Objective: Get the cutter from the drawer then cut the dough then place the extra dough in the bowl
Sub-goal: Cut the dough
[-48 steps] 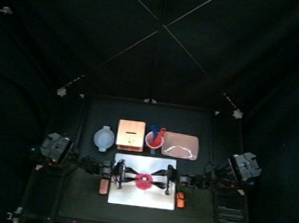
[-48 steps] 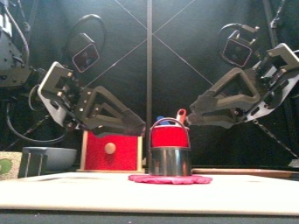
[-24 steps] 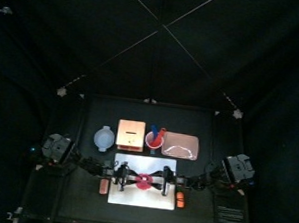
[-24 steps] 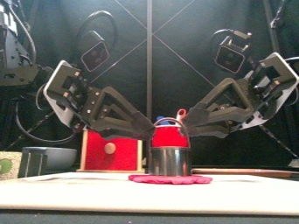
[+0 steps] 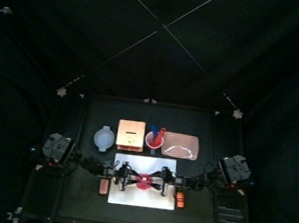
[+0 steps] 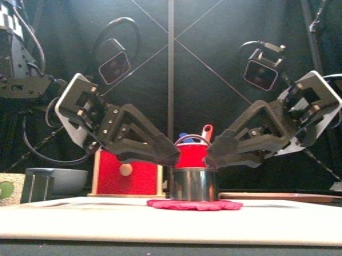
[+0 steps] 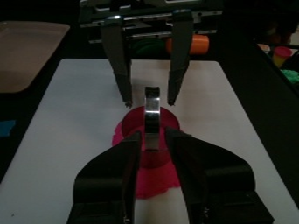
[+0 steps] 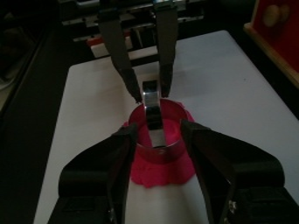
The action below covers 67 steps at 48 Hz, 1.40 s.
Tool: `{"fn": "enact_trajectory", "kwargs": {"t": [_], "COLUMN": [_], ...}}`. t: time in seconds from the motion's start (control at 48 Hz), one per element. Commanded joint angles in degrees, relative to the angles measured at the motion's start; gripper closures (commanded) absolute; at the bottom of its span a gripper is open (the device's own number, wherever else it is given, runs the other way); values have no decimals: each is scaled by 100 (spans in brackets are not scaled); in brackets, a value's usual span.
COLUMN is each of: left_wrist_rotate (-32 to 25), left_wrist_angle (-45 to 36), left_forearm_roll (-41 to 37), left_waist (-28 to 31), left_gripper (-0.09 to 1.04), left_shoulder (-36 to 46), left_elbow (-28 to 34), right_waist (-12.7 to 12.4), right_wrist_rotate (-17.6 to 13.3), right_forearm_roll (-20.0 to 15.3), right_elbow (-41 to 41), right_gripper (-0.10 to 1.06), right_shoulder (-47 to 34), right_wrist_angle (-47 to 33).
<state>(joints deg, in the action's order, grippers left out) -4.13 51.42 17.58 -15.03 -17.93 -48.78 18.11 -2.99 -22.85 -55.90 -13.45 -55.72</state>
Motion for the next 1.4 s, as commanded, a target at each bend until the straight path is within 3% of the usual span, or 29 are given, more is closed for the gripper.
{"fn": "enact_trajectory", "kwargs": {"t": [0.021,0.875,1.396], "left_wrist_rotate": [-9,-88,-176], "left_wrist_angle": [18,-176,-360], "left_forearm_roll": [-18,-18,-62], "left_waist": [26,53,62], "left_gripper": [25,25,26], "left_shoulder": [70,70,62], "left_elbow": [97,158,202], "right_waist": [26,105,149], "right_wrist_rotate": [-18,-9,44], "right_forearm_roll": [-26,-246,-220], "right_elbow": [105,193,193], "right_gripper": [16,17,35], "right_shoulder": [44,18,53], "right_wrist_angle": [-44,149,272]}}
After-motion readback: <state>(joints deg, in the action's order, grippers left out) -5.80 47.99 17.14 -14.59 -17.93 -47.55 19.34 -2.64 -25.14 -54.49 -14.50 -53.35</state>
